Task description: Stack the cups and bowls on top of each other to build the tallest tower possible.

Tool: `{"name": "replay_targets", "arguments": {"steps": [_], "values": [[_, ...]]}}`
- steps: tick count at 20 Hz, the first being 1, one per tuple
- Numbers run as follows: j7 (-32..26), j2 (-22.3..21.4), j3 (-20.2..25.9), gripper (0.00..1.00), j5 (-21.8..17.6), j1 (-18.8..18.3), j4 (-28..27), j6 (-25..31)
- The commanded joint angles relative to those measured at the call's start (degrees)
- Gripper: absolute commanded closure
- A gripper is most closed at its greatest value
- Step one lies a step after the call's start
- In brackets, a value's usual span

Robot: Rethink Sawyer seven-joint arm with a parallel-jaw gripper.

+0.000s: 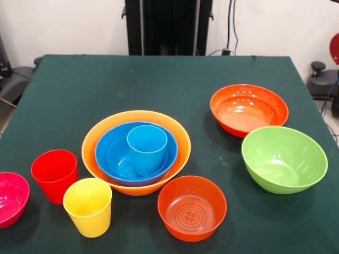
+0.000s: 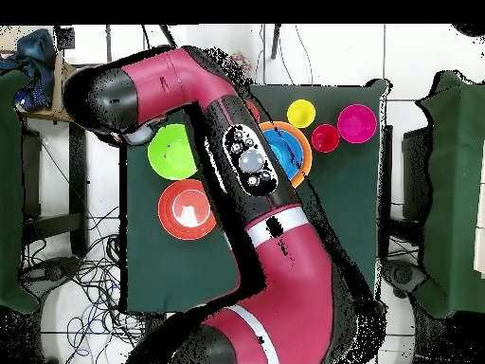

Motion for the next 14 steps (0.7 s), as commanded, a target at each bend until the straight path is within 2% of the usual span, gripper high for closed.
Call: {"name": "replay_targets", "arguments": {"steps": [1,14], "values": [[2.0,-1.7,-5.5,0.00,-0.7,-2.0,10.4,-4.5],[0.7,-0.3,-7.5,0.00,-3.0,-2.2,12.1,-9.2]]}}
